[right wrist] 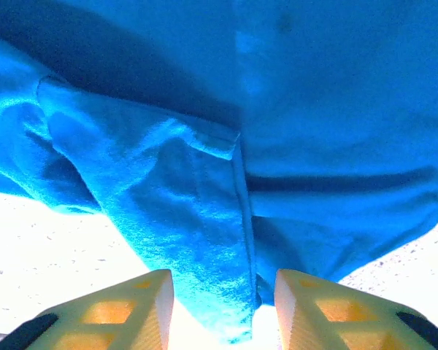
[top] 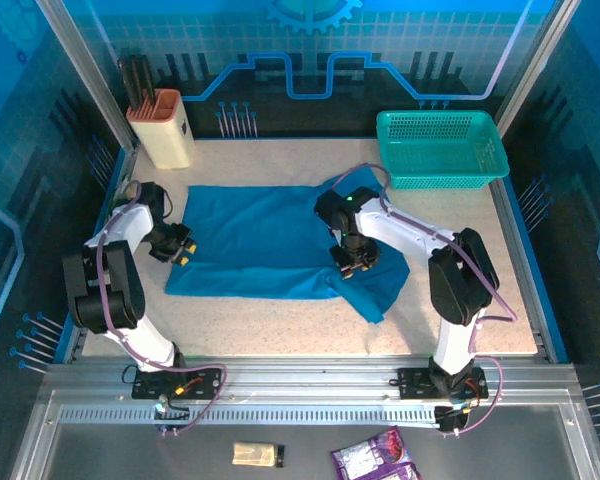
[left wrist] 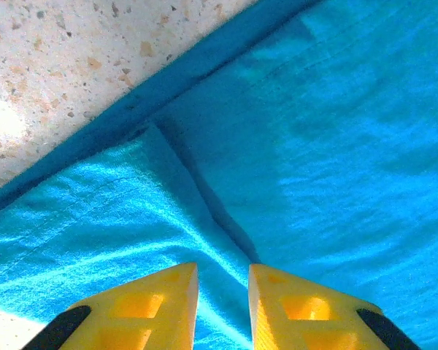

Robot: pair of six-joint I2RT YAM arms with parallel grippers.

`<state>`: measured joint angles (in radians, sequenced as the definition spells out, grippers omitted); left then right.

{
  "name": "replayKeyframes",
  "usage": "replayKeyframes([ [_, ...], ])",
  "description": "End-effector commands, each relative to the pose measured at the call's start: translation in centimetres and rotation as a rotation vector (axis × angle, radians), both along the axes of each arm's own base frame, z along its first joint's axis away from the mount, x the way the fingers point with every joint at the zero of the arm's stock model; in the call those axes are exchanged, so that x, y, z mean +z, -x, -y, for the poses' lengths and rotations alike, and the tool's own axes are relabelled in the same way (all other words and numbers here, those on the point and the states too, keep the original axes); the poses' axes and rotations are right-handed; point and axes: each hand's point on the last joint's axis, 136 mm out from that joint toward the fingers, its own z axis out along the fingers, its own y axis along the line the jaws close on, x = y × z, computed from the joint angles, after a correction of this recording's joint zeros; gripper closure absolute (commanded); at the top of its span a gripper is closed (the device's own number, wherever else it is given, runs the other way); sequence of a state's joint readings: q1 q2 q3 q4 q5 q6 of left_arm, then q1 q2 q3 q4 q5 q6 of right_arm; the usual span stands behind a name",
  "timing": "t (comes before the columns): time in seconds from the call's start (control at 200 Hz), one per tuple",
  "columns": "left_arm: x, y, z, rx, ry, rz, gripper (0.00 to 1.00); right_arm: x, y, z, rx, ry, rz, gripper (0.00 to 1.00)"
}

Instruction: Fold the inside-out t-shirt

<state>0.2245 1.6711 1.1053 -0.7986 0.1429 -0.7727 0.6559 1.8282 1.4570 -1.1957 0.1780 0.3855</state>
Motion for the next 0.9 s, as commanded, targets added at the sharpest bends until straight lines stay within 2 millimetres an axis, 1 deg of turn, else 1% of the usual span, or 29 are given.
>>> replayKeyframes([
  [0.0,1.3,0.7,0.8,-0.065,-0.015,0.036,0.75,1.9,1.5,1.3,-0.031,0.016,0.025,0.54],
  [0.09,1.7,0.4,2.9,-0.133,0.042,0.105,0.74,2.2,2.8,2.0,-0.057,0.002,0.036,0.52],
  [0.205,2.3,0.2,5.6,-0.207,0.107,0.189,0.73,1.7,5.2,2.7,-0.092,-0.036,0.022,0.51],
  [0.27,2.6,0.0,7.0,-0.234,0.157,0.231,0.72,0.6,7.0,2.8,-0.113,-0.074,-0.009,0.49],
  [0.335,2.8,-0.1,8.2,-0.258,0.211,0.269,0.70,-0.6,8.2,2.8,-0.147,-0.112,-0.031,0.49],
  [0.415,2.9,-0.2,9.2,-0.279,0.244,0.293,0.69,-1.8,8.8,2.8,-0.185,-0.163,-0.034,0.50],
  [0.5,2.8,-0.1,9.7,-0.294,0.248,0.291,0.69,-2.8,8.9,2.6,-0.232,-0.236,-0.048,0.51],
  [0.56,2.7,0.0,10.0,-0.302,0.254,0.287,0.69,-2.9,8.7,2.7,-0.263,-0.272,-0.044,0.51],
  [0.585,2.7,0.1,10.1,-0.304,0.254,0.287,0.69,-3.6,9.2,3.3,-0.280,-0.264,-0.058,0.51],
  [0.655,2.7,0.1,10.2,-0.308,0.252,0.289,0.69,-4.2,9.6,4.0,-0.331,-0.283,-0.064,0.50],
  [0.715,2.7,0.2,10.2,-0.308,0.252,0.290,0.69,-4.6,9.9,4.2,-0.364,-0.315,-0.073,0.48],
  [0.891,2.6,0.4,10.1,-0.302,0.249,0.284,0.69,-5.6,10.8,3.8,-0.422,-0.433,-0.108,0.47],
])
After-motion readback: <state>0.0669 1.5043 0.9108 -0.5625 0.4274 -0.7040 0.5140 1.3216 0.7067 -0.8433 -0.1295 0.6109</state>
